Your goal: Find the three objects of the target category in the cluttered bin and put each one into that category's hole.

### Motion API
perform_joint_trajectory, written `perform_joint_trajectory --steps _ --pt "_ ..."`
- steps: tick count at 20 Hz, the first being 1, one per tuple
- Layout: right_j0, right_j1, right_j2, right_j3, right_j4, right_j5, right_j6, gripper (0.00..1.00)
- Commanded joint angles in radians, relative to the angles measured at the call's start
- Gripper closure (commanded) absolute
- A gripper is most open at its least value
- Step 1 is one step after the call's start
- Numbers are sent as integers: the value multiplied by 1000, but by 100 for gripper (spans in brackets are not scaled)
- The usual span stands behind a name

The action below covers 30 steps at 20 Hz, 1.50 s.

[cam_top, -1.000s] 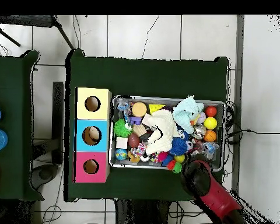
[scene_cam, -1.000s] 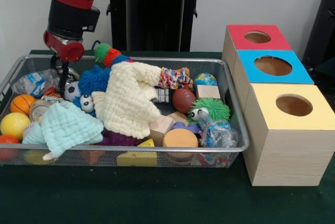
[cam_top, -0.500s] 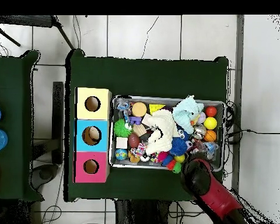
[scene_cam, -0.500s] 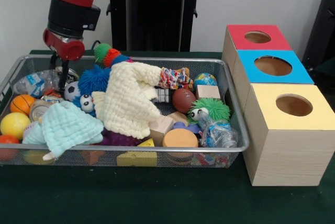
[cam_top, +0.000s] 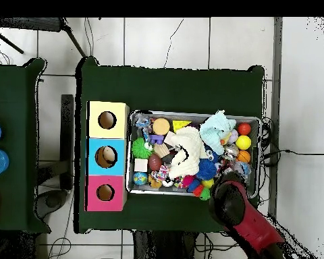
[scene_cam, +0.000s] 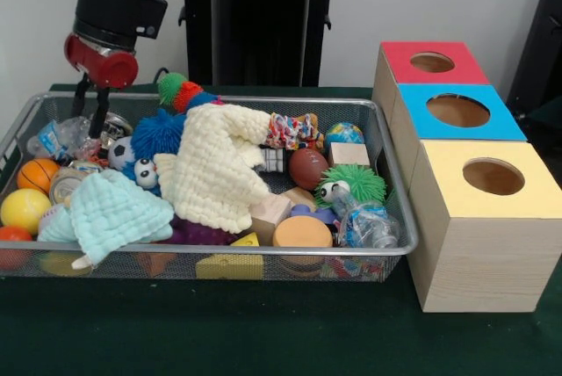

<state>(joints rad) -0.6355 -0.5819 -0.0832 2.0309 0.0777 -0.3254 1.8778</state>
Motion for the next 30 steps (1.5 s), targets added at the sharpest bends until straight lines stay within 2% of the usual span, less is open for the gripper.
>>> perform_joint_trajectory --steps 1,6,9,17,21,24,30 --pt "8 -43 51 6 16 55 198 0" --pt "-39 49 90 -25 -24 -19 213 0" --pt "-57 78 107 -33 -39 -39 218 0" --pt "-53 57 111 -25 -26 3 206 0" --pt "-63 88 115 -36 -43 -42 214 0" --pt "-50 73 96 -36 -48 -68 211 0" --pt "-24 99 56 -70 -91 -209 203 0"
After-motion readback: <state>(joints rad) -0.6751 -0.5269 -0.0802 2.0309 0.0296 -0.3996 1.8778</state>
